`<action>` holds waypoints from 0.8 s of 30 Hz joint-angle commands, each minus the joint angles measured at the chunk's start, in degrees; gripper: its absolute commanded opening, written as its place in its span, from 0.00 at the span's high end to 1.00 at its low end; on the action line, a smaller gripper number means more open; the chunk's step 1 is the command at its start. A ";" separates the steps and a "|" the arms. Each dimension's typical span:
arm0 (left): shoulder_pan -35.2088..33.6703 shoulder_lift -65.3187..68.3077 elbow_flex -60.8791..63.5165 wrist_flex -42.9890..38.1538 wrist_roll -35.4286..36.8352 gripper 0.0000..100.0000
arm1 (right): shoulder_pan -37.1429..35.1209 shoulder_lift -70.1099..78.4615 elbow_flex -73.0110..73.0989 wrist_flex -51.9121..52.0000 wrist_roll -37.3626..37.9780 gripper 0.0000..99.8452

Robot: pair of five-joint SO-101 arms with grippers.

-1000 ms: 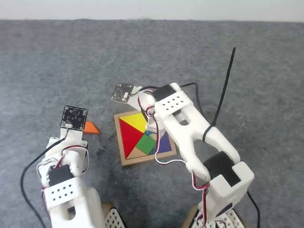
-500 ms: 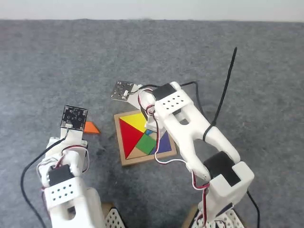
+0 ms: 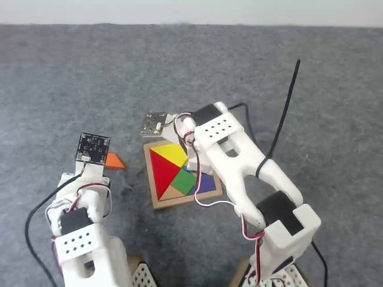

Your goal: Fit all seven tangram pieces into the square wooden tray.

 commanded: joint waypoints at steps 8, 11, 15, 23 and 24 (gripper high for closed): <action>0.00 -1.23 -1.01 0.09 -0.53 0.88 | 5.32 -2.07 -5.45 2.86 2.20 0.96; 0.00 -1.23 -1.01 0.09 -0.53 0.88 | 6.20 -5.14 -5.19 4.00 5.10 0.93; 0.00 -1.23 -1.01 0.09 -0.53 0.88 | 3.03 -9.71 -5.01 7.08 6.86 0.90; 0.00 -1.23 -1.01 0.09 -0.53 0.88 | -5.32 -4.62 0.62 -0.84 6.86 0.79; 0.00 -1.23 -1.01 0.09 -0.53 0.88 | -5.23 -3.21 0.62 -1.27 7.03 0.79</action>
